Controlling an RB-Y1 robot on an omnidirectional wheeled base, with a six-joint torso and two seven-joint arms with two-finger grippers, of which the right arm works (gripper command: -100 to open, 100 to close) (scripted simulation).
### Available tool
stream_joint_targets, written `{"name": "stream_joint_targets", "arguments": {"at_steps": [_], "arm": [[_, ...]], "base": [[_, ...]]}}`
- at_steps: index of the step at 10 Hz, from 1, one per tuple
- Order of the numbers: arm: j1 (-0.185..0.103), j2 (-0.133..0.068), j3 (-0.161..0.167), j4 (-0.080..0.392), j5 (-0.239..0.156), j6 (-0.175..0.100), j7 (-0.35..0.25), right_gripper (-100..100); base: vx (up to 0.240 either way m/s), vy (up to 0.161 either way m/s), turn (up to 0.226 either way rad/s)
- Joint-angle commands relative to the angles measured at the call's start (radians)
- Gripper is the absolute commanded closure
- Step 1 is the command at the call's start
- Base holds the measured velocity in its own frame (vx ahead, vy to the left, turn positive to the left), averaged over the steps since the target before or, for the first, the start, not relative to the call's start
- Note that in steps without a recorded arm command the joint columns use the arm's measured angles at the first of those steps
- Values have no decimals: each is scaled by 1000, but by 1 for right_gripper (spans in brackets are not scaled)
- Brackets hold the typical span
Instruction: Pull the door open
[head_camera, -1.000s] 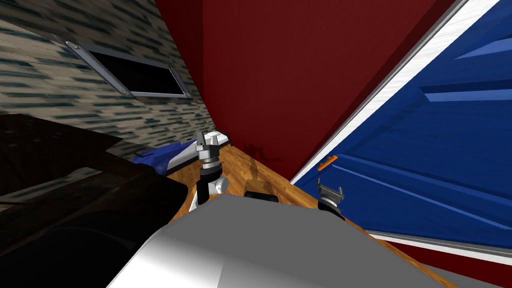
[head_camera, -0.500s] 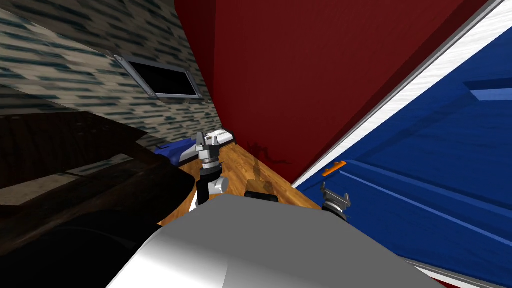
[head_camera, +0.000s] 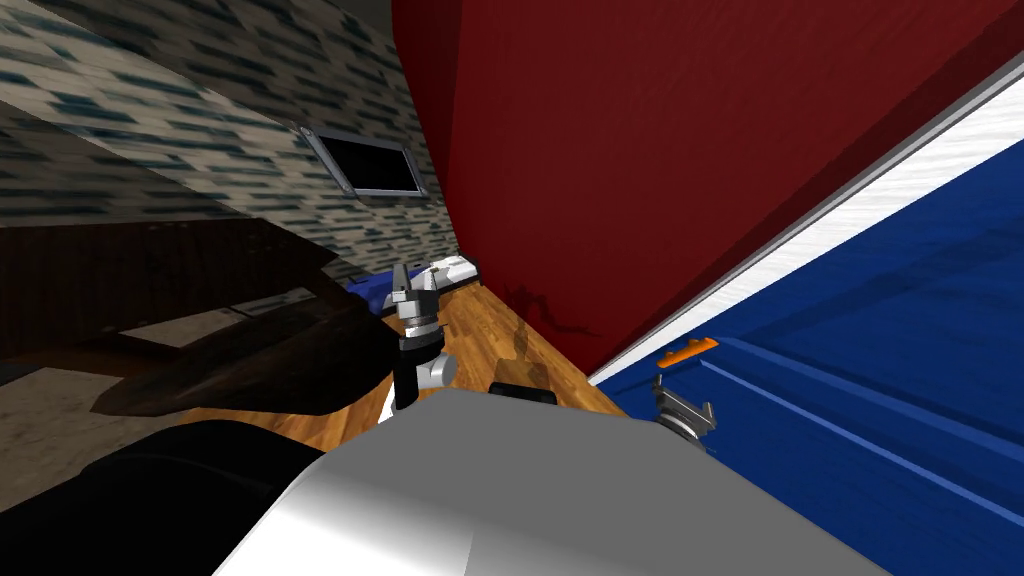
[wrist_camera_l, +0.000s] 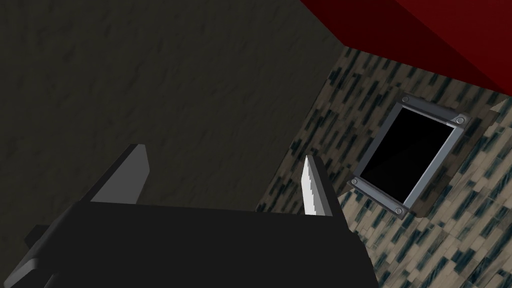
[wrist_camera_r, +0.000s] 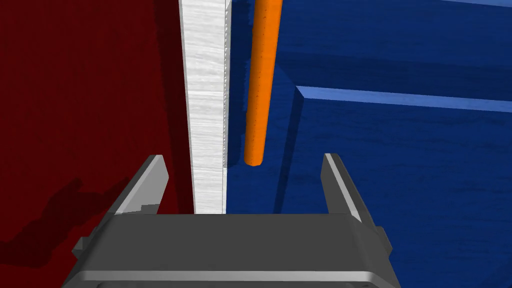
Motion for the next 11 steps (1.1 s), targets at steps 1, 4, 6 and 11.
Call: {"name": "stream_joint_targets", "arguments": {"at_steps": [1, 4, 6, 11], "arm": [[-7, -4, 1, 32, -14, -12, -27, -100], [-13, -14, -1, 81, -48, -26, -76, -100], [-18, -22, -2, 119, -73, -37, -114, -100], [-32, -39, 15, 180, -71, -59, -176, -100]], "base": [[-26, -76, 128], [-19, -60, 181], [-30, -75, 229], [31, -79, 67]]}}
